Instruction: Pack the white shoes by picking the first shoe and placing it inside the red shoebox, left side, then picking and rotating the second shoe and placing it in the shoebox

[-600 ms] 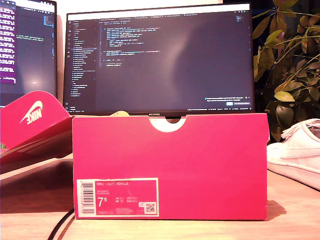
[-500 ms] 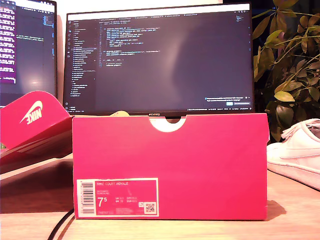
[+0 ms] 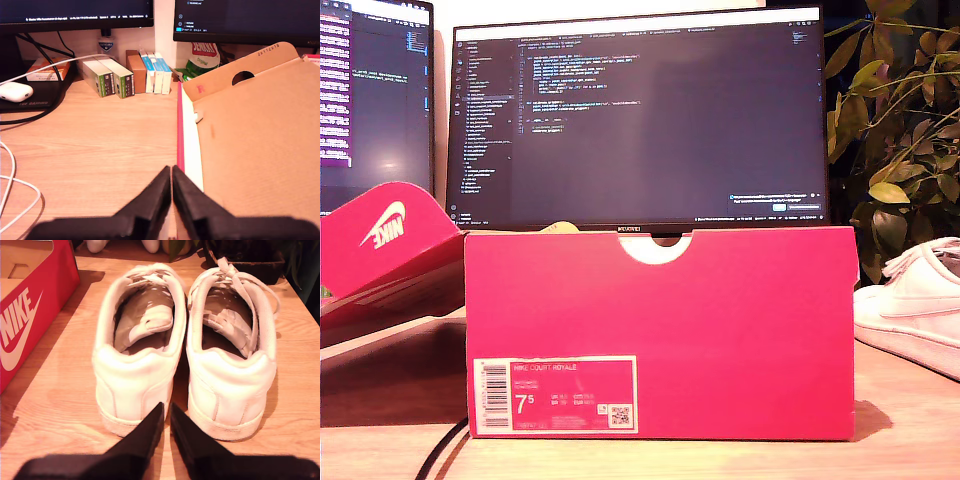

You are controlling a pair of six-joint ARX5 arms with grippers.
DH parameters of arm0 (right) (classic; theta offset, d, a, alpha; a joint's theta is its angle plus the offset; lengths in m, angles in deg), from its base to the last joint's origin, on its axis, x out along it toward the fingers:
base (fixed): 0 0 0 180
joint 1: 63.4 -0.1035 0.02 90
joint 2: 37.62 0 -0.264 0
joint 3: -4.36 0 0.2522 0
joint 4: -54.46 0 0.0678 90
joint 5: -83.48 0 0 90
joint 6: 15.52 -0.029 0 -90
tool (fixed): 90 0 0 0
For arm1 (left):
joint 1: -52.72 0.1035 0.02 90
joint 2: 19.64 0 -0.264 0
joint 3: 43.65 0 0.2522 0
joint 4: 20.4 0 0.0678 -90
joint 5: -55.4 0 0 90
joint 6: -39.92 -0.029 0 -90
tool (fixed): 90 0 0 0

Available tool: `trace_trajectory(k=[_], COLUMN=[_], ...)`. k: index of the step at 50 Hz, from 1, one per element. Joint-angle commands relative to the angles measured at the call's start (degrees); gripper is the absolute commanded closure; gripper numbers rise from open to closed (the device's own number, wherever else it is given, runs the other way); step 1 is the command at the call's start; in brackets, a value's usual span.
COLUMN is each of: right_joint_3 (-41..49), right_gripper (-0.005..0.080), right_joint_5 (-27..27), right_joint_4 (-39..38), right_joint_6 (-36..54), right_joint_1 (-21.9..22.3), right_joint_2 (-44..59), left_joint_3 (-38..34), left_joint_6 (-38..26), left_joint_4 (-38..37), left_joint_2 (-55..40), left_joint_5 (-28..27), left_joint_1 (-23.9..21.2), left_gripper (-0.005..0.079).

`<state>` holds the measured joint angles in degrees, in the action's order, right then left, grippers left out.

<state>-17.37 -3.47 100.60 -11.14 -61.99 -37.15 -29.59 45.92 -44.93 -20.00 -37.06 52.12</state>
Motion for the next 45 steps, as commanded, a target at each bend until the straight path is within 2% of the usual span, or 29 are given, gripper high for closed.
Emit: trace_trajectory(k=[1, 6, 11, 15, 21, 27, 31, 39, 45], right_joint_3=[0.87, 0.87, 0.87, 0.87, 0.87, 0.87, 0.87, 0.87, 0.85], right_gripper=[0.0762, 0.0762, 0.0762, 0.0762, 0.0762, 0.0762, 0.0762, 0.0762, 0.0762], right_joint_5=[1.62, 2.56, 2.58, 2.64, 2.4, 2.43, 2.86, 3.28, 5.16], right_joint_4=[-1.4, -2.86, -3.02, -3.56, -7.58, -10.64, -11.21, -17.16, -25.55], right_joint_6=[-4.44, -9.03, -9.7, -14.38, -15.34, -16.17, -20.35, -29.29, -36.37], right_joint_1=[0.02, 0.02, 0.02, 0.02, 0.02, 0.02, 0.0, 0.0, 0.0], right_joint_2=[-0.37, -0.37, -0.37, -0.37, -0.37, -0.37, -0.37, -0.37, -0.37], left_joint_3=[-1.79, -1.79, -1.79, -1.79, -1.77, -1.51, -0.35, 3.48, 6.93], left_joint_6=[0.26, 2.19, 3.78, 6.08, 8.83, 11.69, 13.97, 16.98, 20.76], left_joint_4=[-0.81, -0.76, -0.7, -0.39, 1.99, 6.01, 6.49, 3.69, -0.52], left_joint_2=[0.11, 0.11, 0.11, 0.11, 0.11, 0.11, 0.11, 0.0, -0.02], left_joint_5=[-0.98, -1.25, -1.57, -2.14, -4.35, -9.6, -12.9, -18.99, -24.44], left_joint_1=[0.09, 0.09, 0.09, 0.09, 0.07, 0.07, 0.07, 0.07, 0.04], left_gripper=[0.0761, 0.0761, 0.0761, 0.0761, 0.0761, 0.0761, 0.0761, 0.0761, 0.0761])
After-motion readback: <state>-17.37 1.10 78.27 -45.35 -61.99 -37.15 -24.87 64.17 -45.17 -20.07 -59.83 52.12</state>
